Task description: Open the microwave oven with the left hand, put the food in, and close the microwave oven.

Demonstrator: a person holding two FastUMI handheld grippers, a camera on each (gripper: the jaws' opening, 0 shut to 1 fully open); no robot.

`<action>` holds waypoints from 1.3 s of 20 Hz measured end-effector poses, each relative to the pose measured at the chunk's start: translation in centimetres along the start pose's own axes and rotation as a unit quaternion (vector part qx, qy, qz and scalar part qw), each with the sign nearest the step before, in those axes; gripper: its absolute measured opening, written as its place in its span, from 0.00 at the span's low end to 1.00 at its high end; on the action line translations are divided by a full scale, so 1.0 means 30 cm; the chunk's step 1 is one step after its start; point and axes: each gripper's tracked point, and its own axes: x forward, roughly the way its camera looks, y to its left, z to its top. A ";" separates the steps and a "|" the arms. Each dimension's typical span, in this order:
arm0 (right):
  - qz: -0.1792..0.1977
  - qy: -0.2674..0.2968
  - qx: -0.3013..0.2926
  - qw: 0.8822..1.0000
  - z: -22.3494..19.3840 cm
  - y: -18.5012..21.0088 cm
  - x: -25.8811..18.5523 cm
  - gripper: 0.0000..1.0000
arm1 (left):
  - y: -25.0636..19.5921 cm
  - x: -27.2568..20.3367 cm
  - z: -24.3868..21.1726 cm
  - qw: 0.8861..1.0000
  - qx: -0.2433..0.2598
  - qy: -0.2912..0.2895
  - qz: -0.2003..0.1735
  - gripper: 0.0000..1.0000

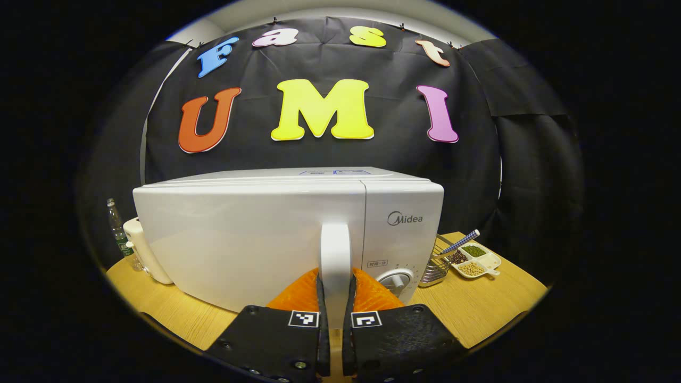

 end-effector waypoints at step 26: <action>0.085 0.000 0.000 0.996 0.053 0.244 -0.064 0.92 | 0.263 -0.572 -0.122 0.999 0.013 0.049 -0.020 0.10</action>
